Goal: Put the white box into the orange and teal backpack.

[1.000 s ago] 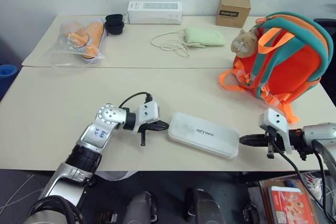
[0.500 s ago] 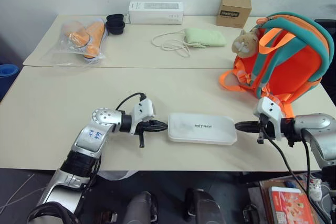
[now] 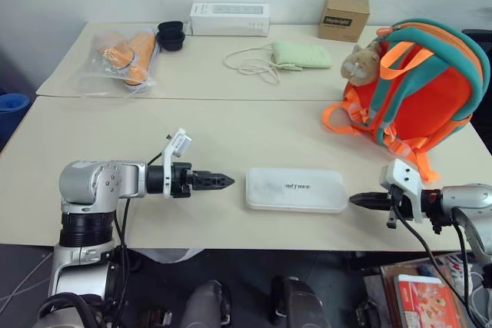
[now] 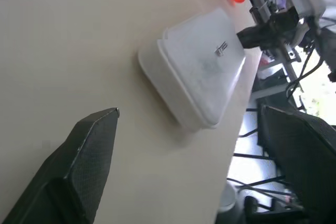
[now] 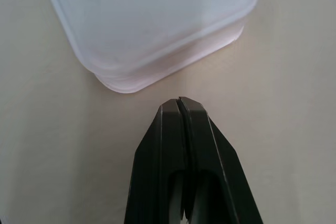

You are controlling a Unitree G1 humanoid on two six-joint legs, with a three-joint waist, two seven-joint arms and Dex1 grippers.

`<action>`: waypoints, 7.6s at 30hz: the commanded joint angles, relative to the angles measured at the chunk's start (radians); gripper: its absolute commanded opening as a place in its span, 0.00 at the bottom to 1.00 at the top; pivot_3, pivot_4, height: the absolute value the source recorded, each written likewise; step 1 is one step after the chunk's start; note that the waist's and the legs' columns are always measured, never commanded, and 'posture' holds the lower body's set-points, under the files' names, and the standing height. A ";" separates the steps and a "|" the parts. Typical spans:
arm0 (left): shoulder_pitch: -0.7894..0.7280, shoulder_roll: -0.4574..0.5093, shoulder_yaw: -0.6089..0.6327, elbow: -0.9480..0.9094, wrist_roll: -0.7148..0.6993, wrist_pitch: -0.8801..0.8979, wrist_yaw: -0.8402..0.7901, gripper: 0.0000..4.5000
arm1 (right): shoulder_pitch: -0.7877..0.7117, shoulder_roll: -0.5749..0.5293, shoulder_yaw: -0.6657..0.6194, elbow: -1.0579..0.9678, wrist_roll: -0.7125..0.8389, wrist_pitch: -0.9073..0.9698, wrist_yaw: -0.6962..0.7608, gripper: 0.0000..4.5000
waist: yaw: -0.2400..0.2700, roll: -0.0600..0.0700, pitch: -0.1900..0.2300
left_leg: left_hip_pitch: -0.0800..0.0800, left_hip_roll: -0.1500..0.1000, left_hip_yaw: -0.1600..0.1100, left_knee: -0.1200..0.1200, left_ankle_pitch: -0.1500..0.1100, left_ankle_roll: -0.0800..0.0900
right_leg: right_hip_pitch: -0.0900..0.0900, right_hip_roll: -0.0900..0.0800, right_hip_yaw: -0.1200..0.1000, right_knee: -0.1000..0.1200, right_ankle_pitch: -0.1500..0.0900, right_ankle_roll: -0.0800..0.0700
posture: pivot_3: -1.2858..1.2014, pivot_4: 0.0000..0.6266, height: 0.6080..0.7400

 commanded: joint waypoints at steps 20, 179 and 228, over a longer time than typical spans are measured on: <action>-0.168 -0.198 -0.171 0.279 -0.120 0.011 0.156 0.99 | -0.023 0.036 0.053 -0.079 -0.010 0.004 -0.055 0.00 | 0.024 0.000 0.000 | 0.001 -0.001 -0.001 0.000 0.001 -0.004 | 0.000 -0.001 0.006 0.000 -0.001 -0.002 | 0.52 0.24 1.00; -0.376 0.106 -0.152 0.002 0.049 -0.767 -0.408 1.00 | -0.102 -0.067 -0.263 -0.469 0.919 0.748 -0.180 0.00 | 0.010 -0.008 0.006 | -0.004 0.001 -0.006 0.000 0.000 -0.002 | -0.001 -0.003 -0.001 -0.004 -0.002 -0.004 | 0.52 0.24 1.00; -0.351 0.065 -0.528 0.533 0.636 -1.498 -0.212 0.19 | 0.055 -0.057 -0.328 -0.463 0.841 0.642 -0.183 0.00 | 0.025 -0.008 0.006 | -0.004 0.001 -0.006 0.000 0.000 0.000 | -0.001 -0.002 -0.006 -0.004 -0.002 -0.004 | 0.52 0.24 1.00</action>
